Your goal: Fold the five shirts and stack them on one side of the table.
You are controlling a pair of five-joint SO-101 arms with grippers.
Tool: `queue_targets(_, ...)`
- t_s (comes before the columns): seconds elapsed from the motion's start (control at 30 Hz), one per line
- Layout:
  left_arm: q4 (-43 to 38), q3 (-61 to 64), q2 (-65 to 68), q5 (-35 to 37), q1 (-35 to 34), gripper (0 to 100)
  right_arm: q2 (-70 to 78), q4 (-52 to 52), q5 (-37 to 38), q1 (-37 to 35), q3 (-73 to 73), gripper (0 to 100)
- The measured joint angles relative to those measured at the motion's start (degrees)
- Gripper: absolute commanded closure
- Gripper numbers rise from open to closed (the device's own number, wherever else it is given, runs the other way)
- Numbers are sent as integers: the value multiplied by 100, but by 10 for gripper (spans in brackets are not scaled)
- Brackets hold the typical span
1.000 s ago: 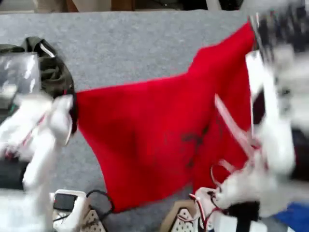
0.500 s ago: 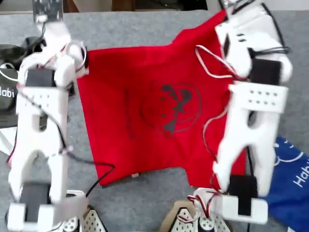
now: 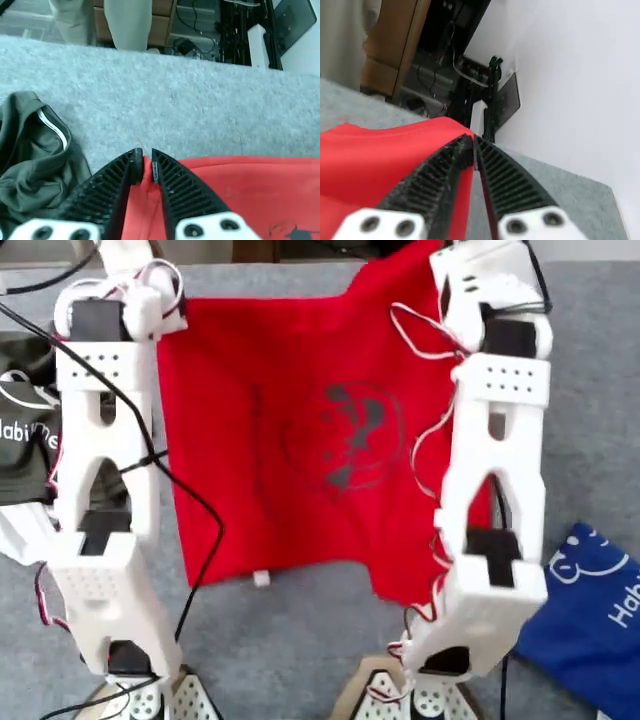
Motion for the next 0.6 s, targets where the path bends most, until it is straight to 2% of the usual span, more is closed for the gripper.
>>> queue_targets(0.13, 527, -774, 440, 0, -35, 981, 413, 510, -149, 0, -844, 993)
queue_targets(0.3, 1143, -1240, 703, 0, -35, 981, 492, 1697, -167, 0, -1495, 992)
queue_targets(0.6, 2330, -1345, 747, -114, 9, 981, 492, 4308, 686, 35, -2136, 993)
